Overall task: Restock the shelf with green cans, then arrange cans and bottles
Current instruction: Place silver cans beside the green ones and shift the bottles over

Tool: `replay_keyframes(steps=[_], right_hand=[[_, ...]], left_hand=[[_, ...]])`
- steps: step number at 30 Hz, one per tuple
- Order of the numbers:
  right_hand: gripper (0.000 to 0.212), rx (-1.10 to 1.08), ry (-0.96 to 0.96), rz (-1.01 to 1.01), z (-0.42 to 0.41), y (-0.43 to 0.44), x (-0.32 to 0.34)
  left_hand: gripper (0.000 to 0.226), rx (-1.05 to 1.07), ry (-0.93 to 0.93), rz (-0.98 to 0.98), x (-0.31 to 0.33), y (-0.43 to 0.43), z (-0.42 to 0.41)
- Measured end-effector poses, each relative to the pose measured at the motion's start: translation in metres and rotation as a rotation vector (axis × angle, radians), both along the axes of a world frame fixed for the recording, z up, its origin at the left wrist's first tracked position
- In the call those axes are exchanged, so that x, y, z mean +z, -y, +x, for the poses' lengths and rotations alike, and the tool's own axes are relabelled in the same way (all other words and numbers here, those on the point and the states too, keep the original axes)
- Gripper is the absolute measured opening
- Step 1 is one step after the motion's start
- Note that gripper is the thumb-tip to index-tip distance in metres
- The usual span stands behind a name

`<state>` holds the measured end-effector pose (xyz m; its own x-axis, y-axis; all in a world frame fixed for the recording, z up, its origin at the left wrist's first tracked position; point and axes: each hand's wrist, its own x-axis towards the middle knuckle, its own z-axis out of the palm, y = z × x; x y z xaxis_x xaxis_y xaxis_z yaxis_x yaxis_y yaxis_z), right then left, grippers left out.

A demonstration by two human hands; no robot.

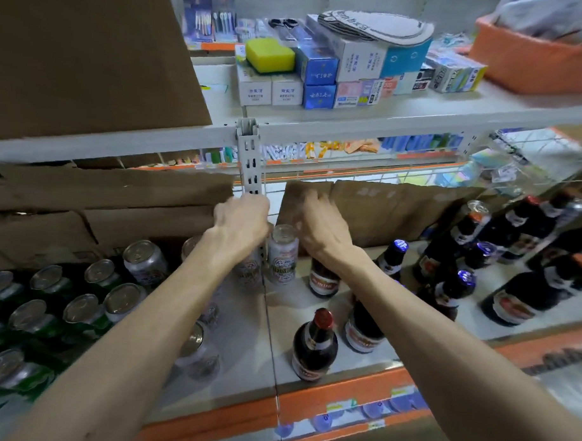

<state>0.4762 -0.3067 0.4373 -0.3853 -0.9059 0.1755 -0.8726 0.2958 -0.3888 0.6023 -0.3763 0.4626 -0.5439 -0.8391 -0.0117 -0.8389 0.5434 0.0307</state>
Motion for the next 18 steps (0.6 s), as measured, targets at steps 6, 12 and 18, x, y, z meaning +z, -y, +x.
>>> replay_keyframes(steps=[6, 12, 18], right_hand=[[0.032, -0.159, -0.106, -0.184, -0.051, -0.059, 0.051], [0.028, -0.489, -0.064, -0.217, -0.159, -0.183, 0.068], [0.024, -0.754, 0.048, -0.199, -0.255, -0.313, 0.059]], left_hand=[[0.028, -0.226, -0.163, -0.042, 0.035, -0.048, -0.087], [0.033, -0.483, -0.232, -0.012, 0.044, -0.118, -0.192], [0.022, -0.617, -0.236, 0.069, 0.041, -0.196, -0.282]])
